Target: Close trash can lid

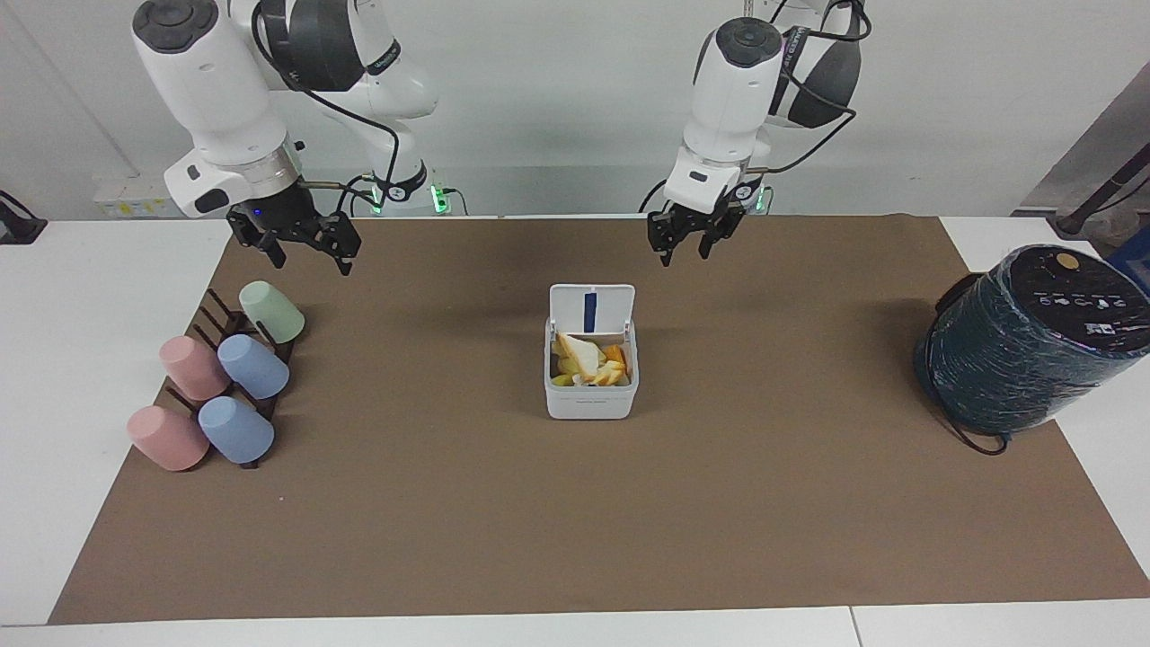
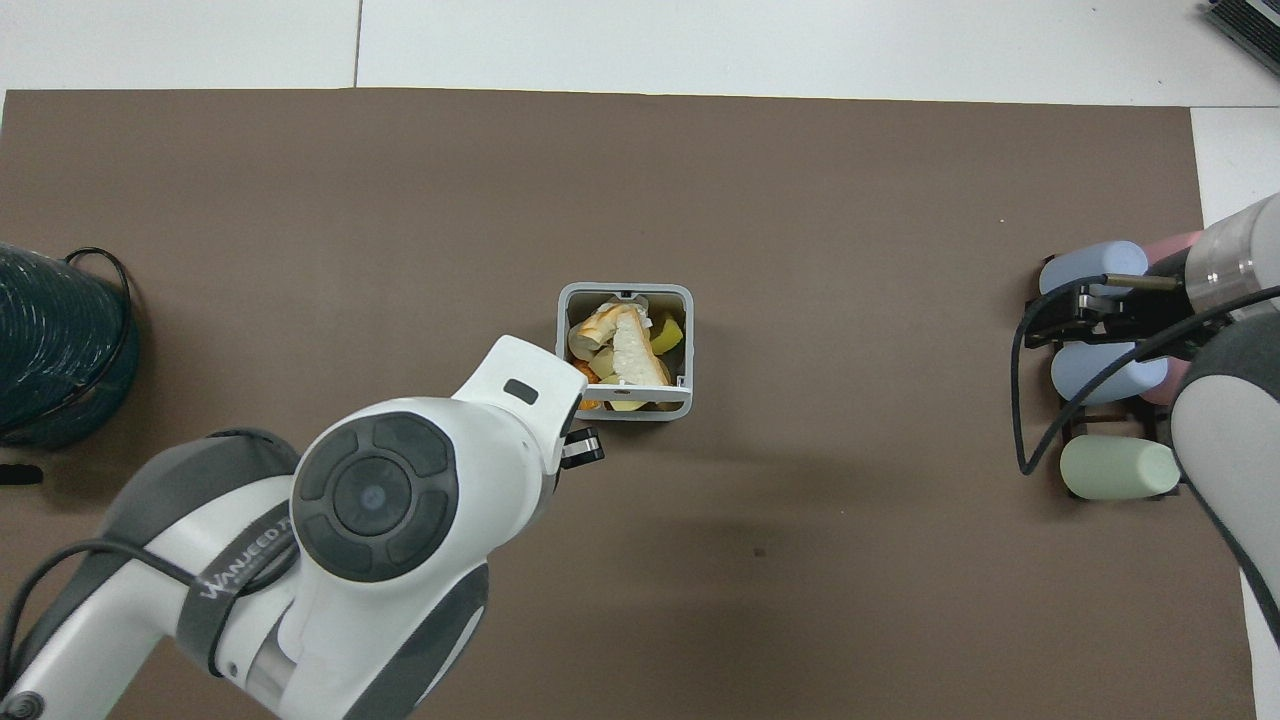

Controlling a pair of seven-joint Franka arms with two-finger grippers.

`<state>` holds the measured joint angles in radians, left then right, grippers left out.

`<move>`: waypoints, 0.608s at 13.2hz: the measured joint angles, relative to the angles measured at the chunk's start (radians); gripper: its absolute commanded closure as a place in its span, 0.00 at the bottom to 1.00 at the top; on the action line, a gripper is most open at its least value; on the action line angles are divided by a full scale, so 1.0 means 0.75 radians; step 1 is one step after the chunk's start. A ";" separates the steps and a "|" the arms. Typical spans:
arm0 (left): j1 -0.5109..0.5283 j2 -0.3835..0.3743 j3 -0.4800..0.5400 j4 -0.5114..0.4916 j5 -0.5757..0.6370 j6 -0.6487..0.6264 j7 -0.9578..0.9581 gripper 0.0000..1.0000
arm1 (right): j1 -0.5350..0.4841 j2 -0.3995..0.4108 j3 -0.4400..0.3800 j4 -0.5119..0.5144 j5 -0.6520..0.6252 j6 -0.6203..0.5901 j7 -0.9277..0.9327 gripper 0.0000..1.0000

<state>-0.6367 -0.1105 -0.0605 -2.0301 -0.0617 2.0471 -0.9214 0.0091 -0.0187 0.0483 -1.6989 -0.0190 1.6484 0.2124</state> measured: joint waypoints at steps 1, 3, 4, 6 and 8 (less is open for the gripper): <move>-0.024 0.001 0.000 -0.024 -0.005 0.054 -0.048 0.91 | 0.000 0.000 0.000 0.000 0.000 0.000 0.000 0.00; -0.054 0.012 0.000 -0.060 -0.006 0.175 -0.133 0.91 | 0.000 0.000 0.000 0.000 0.000 0.000 0.000 0.00; -0.055 0.024 0.000 -0.069 -0.007 0.234 -0.158 0.91 | 0.000 0.000 0.000 0.000 0.000 0.000 0.000 0.00; -0.055 0.072 0.005 -0.079 -0.015 0.381 -0.188 0.92 | 0.000 0.000 0.000 0.000 0.000 0.000 0.000 0.00; -0.054 0.149 0.009 -0.081 -0.039 0.576 -0.219 0.94 | 0.000 0.000 0.000 0.000 0.000 0.000 0.000 0.00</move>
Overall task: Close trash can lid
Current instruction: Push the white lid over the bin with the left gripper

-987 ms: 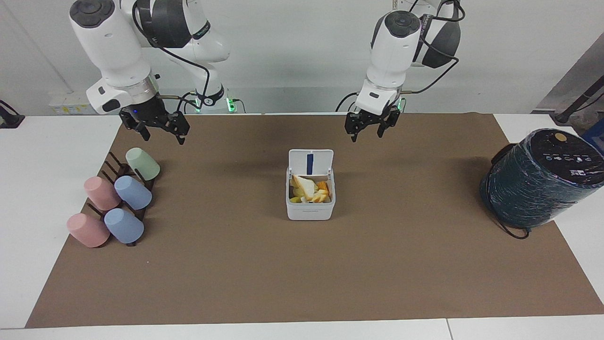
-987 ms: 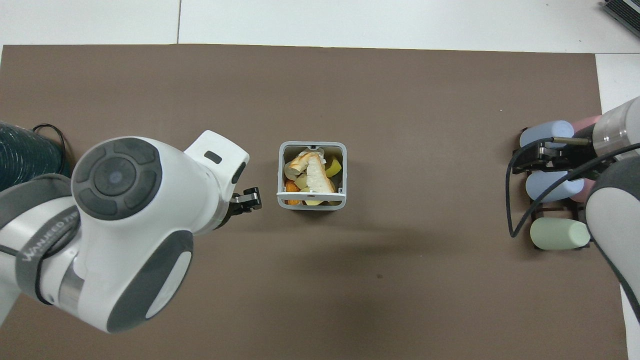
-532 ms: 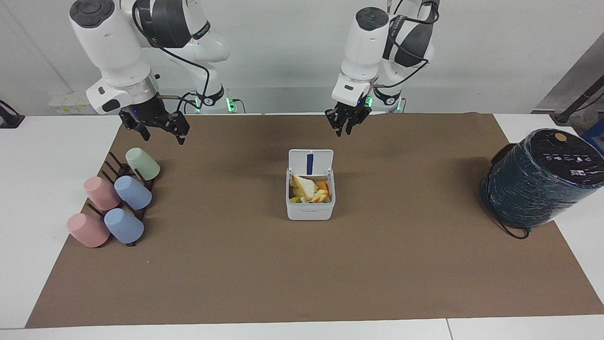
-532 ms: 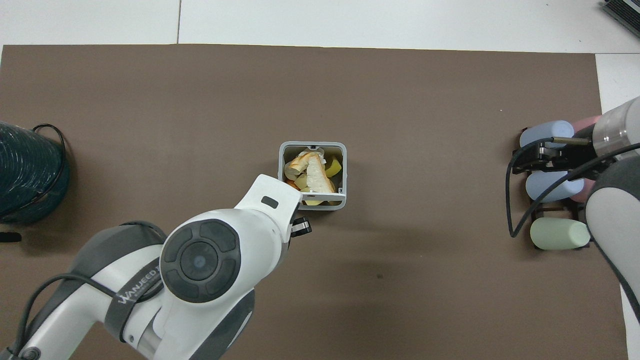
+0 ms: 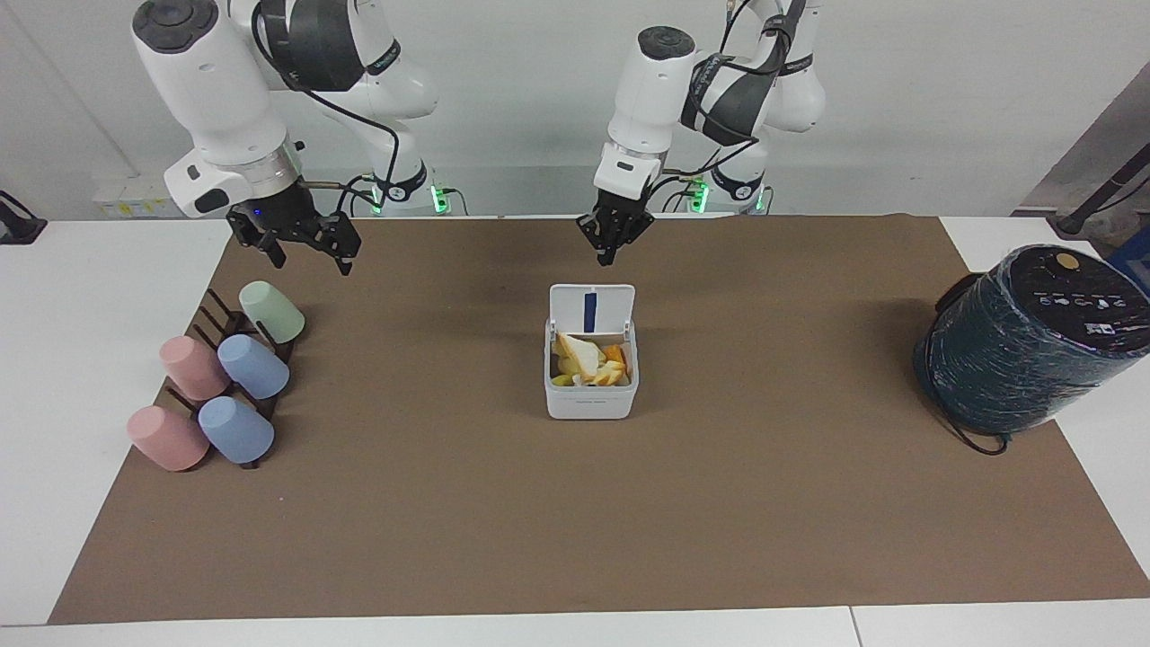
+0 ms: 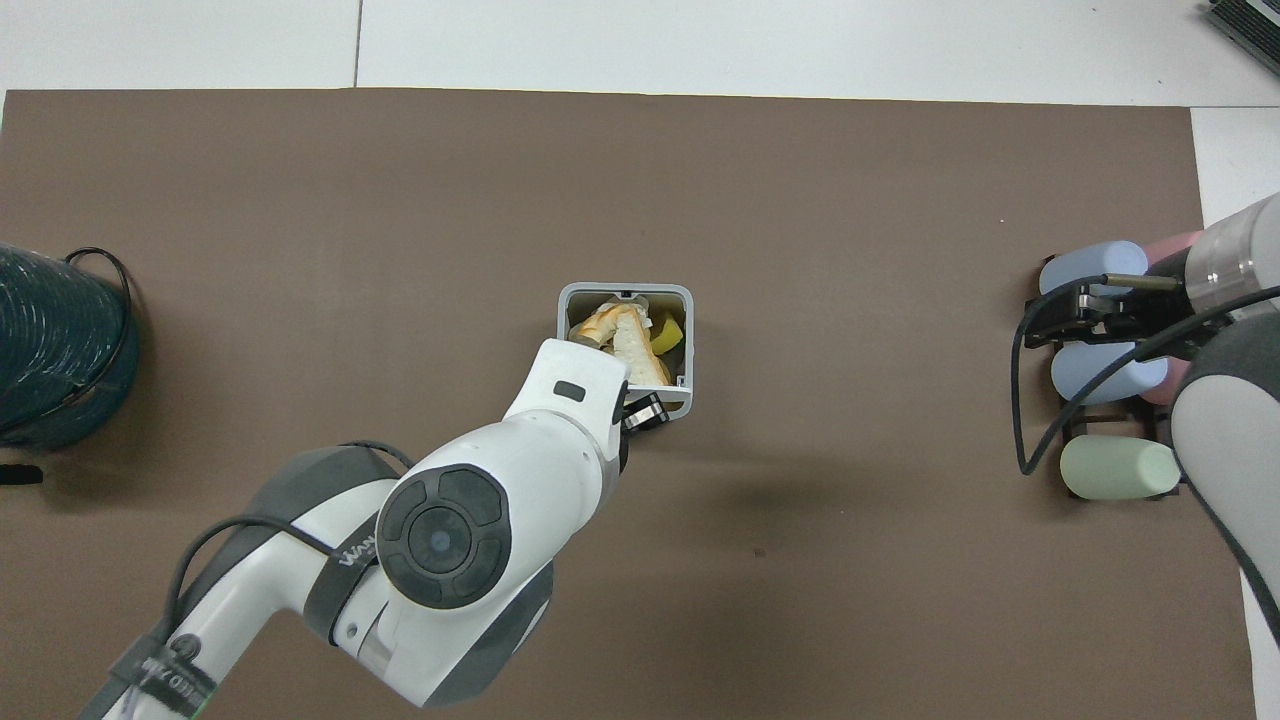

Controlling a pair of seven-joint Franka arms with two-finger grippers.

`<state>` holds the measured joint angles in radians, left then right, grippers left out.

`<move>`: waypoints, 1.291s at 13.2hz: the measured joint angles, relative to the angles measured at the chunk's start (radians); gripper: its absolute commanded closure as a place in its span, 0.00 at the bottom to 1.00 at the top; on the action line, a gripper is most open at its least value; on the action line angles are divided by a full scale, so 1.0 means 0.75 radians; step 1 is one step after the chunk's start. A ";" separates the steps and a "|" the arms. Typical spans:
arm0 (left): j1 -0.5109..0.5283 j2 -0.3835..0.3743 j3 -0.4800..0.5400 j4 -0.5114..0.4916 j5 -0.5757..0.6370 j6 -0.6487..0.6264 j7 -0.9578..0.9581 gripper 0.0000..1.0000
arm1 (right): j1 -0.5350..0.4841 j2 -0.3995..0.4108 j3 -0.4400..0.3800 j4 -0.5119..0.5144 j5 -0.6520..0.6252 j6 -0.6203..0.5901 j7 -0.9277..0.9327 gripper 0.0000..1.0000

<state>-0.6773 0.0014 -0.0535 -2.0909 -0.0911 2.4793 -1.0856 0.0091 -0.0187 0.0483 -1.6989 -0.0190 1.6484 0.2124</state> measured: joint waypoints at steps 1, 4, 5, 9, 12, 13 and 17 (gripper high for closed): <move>0.003 0.037 0.004 0.000 -0.006 0.085 -0.008 0.94 | 0.000 0.000 0.000 0.000 0.000 0.000 0.000 0.00; 0.032 0.108 0.018 0.019 -0.061 0.245 -0.014 0.96 | 0.000 0.000 0.000 0.000 0.000 0.000 0.000 0.00; 0.044 0.129 0.019 0.029 -0.071 0.283 -0.014 0.96 | 0.000 0.000 0.000 0.000 0.000 0.000 0.000 0.00; 0.066 0.266 0.021 0.100 -0.075 0.369 -0.014 0.96 | 0.000 0.000 0.000 0.000 0.000 0.000 0.000 0.00; 0.068 0.344 0.021 0.164 -0.075 0.387 -0.014 0.96 | 0.000 0.000 0.000 0.000 0.000 0.000 0.000 0.00; 0.068 0.347 0.021 0.169 -0.075 0.387 -0.014 0.96 | 0.000 0.000 0.000 0.000 0.000 0.000 0.000 0.00; 0.069 0.361 0.020 0.171 -0.075 0.393 -0.014 0.96 | 0.000 0.000 0.000 0.000 0.000 0.000 0.000 0.00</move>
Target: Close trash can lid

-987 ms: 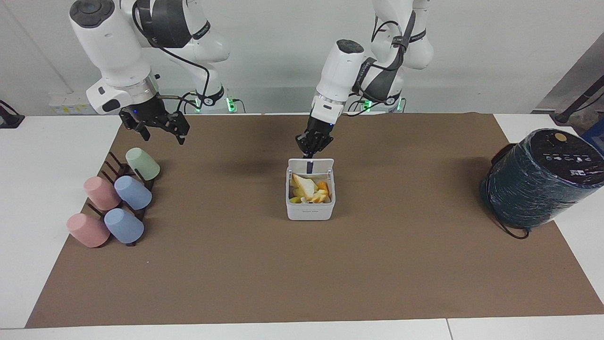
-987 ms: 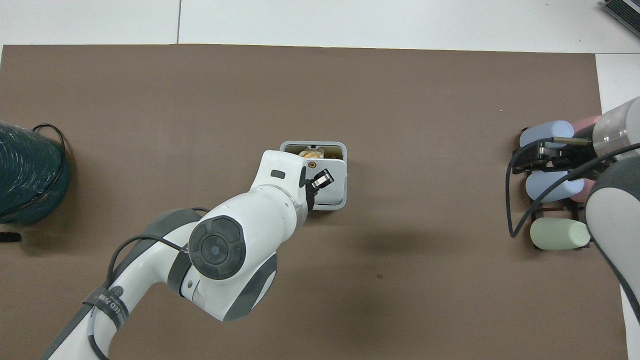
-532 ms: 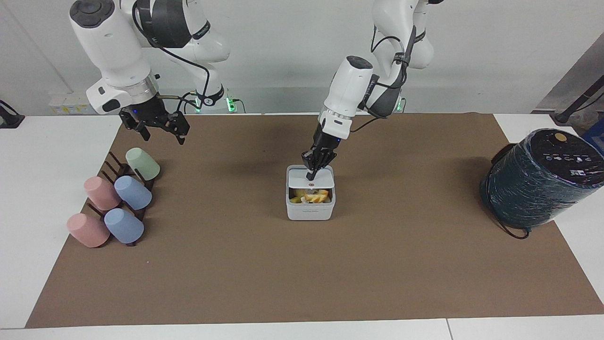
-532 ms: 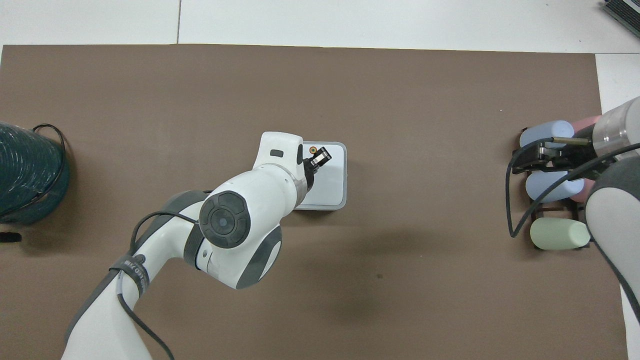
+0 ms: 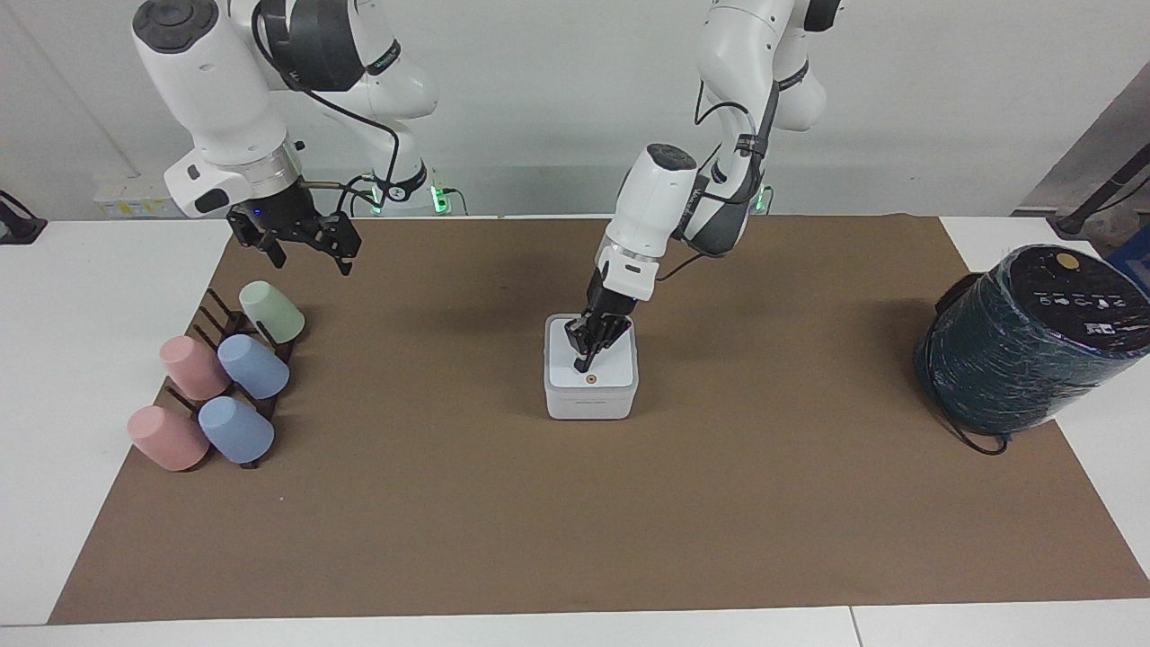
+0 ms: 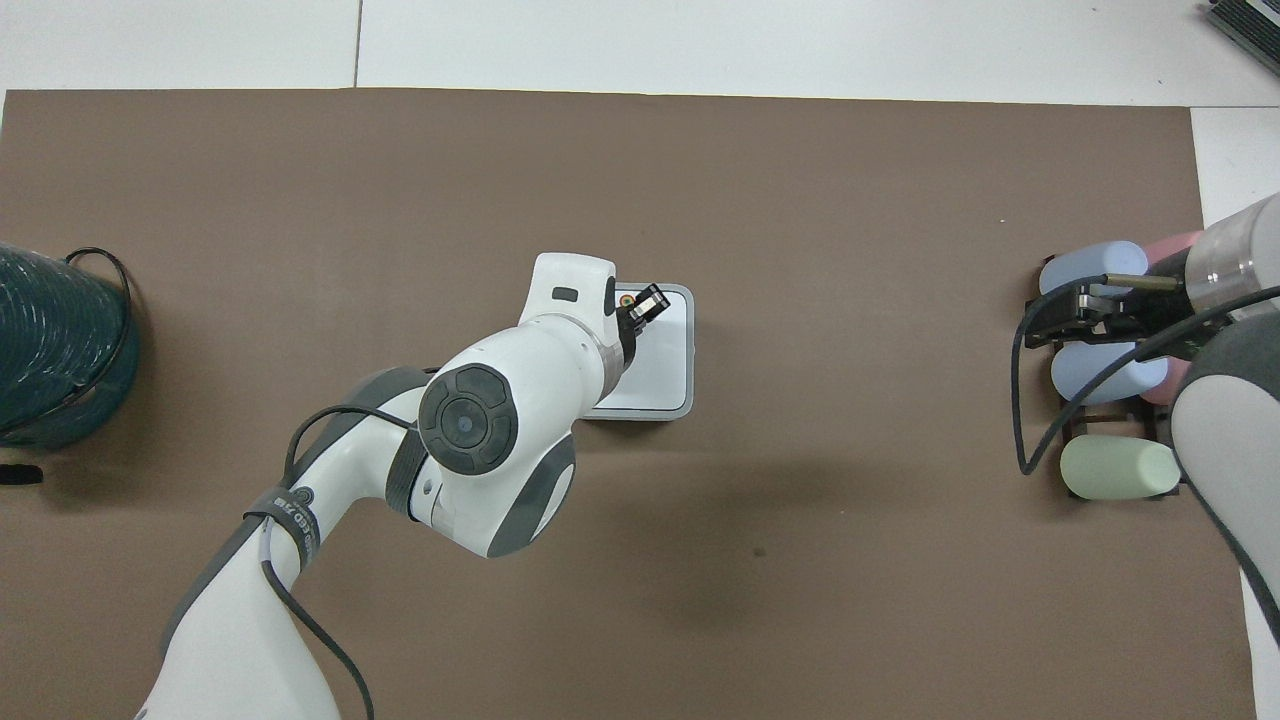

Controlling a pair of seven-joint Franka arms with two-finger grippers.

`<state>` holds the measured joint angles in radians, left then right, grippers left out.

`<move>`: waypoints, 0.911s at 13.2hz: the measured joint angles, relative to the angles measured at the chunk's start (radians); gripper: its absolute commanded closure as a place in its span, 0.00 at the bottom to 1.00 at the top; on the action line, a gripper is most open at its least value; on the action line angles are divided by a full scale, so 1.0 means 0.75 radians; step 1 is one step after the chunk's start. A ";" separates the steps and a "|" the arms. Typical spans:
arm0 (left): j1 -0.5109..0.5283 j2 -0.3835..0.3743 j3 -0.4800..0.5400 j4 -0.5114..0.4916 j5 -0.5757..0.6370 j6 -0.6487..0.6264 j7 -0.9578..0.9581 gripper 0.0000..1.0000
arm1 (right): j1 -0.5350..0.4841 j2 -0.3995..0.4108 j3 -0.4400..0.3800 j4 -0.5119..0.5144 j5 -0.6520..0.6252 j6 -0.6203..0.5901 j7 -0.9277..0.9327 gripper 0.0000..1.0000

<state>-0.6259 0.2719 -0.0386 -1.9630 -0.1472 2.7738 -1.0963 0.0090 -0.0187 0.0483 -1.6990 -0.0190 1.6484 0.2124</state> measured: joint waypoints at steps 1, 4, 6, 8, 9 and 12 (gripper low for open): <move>0.000 0.001 0.000 0.000 0.000 0.002 0.000 0.96 | 0.000 0.000 0.000 0.000 0.000 0.000 0.000 0.00; 0.000 0.003 -0.001 0.001 0.000 0.007 0.000 0.96 | 0.000 0.000 0.000 0.000 0.000 0.000 0.000 0.00; 0.002 0.008 0.000 0.014 0.000 -0.003 0.000 0.96 | 0.000 0.000 0.000 0.000 0.000 0.000 0.000 0.00; 0.022 0.015 0.002 0.075 0.000 -0.121 0.000 0.95 | 0.000 0.000 0.000 0.000 0.000 0.000 0.000 0.00; 0.050 0.019 0.005 0.138 0.000 -0.236 0.001 0.95 | 0.000 0.000 0.000 0.000 0.000 0.000 0.000 0.00; 0.163 0.020 0.008 0.378 0.000 -0.607 0.053 0.95 | 0.000 0.000 0.000 0.000 0.000 0.000 0.000 0.00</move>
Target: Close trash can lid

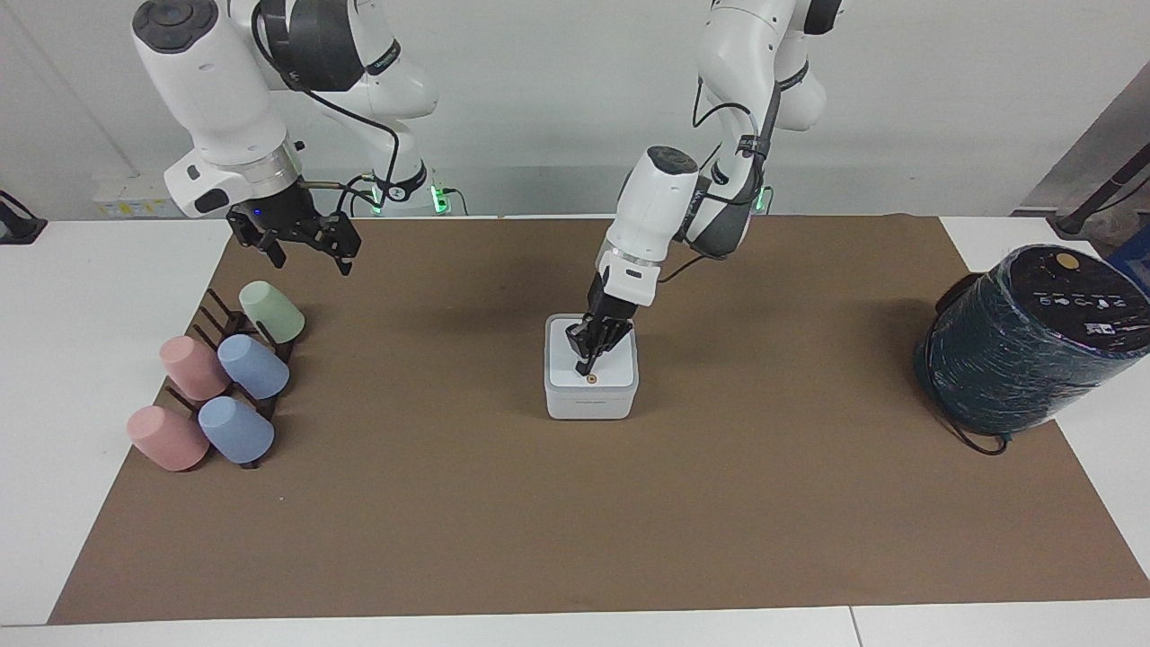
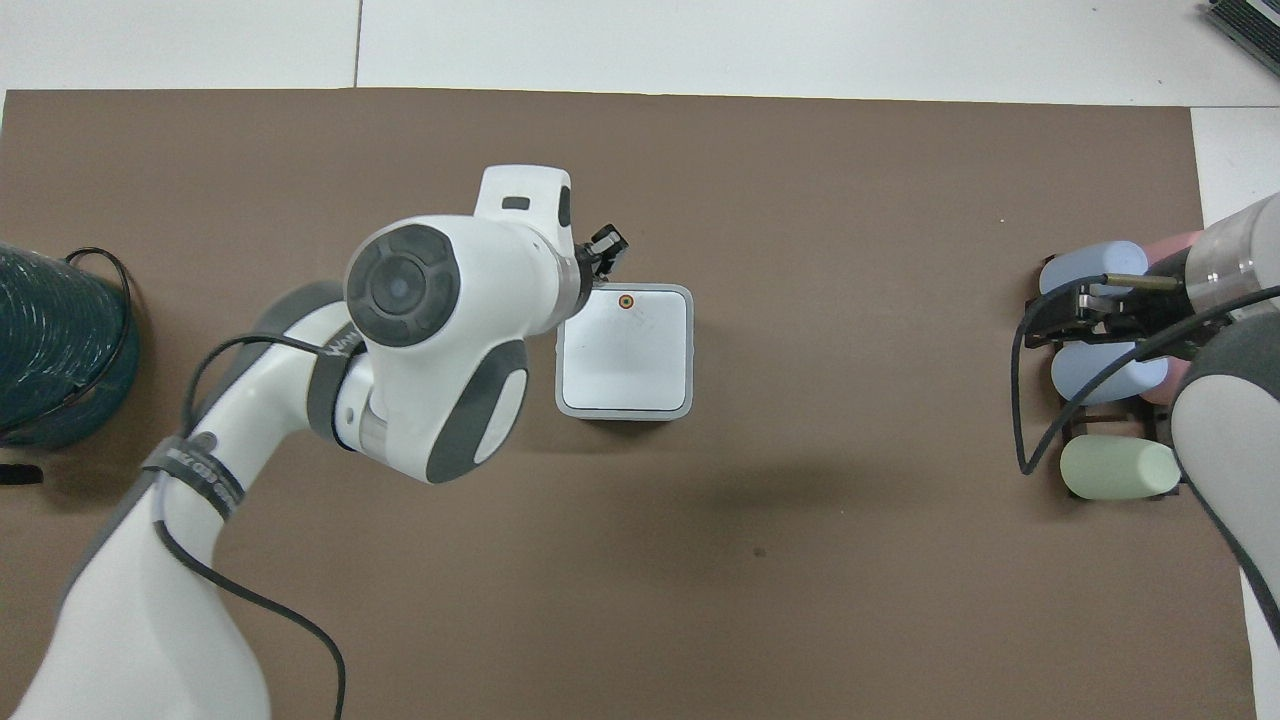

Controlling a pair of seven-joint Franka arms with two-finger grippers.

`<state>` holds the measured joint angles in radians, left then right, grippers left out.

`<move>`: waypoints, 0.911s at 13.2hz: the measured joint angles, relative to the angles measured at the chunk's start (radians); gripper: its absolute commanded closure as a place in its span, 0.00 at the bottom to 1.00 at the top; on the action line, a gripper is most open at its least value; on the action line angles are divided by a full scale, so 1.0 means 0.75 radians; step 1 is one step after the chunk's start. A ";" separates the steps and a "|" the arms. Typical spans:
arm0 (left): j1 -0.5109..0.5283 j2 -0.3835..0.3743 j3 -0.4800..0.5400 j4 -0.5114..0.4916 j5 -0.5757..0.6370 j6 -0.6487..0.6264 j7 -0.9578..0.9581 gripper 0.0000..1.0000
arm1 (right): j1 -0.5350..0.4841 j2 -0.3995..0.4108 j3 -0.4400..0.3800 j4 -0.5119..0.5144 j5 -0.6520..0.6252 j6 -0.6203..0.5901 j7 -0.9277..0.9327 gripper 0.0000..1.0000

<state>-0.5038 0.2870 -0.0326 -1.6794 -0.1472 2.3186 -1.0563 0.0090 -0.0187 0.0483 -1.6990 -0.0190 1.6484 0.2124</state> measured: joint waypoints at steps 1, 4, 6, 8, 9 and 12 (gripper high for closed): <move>0.044 -0.001 0.001 0.062 0.000 -0.107 0.051 0.95 | 0.000 0.000 0.000 0.000 0.000 0.000 0.000 0.00; 0.194 -0.001 0.003 0.169 0.000 -0.385 0.317 0.95 | 0.000 0.000 0.000 0.000 0.000 0.000 0.000 0.00; 0.302 -0.002 0.008 0.208 0.000 -0.527 0.553 0.95 | 0.000 0.000 0.000 0.000 0.000 0.000 0.000 0.00; 0.400 -0.005 0.017 0.227 0.000 -0.615 0.779 0.95 | 0.000 0.000 0.000 0.000 0.000 0.000 0.000 0.00; 0.445 -0.013 0.019 0.231 0.001 -0.654 0.883 0.95 | 0.000 0.000 0.000 0.000 0.000 0.000 0.000 0.00; 0.545 -0.069 0.021 0.238 0.074 -0.751 1.181 0.92 | 0.000 0.000 0.000 0.000 0.000 0.000 0.000 0.00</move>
<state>-0.0952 0.2355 -0.0167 -1.5009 -0.0915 1.7553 -0.1702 0.0090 -0.0187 0.0483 -1.6990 -0.0190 1.6484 0.2124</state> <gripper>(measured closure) 0.934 0.000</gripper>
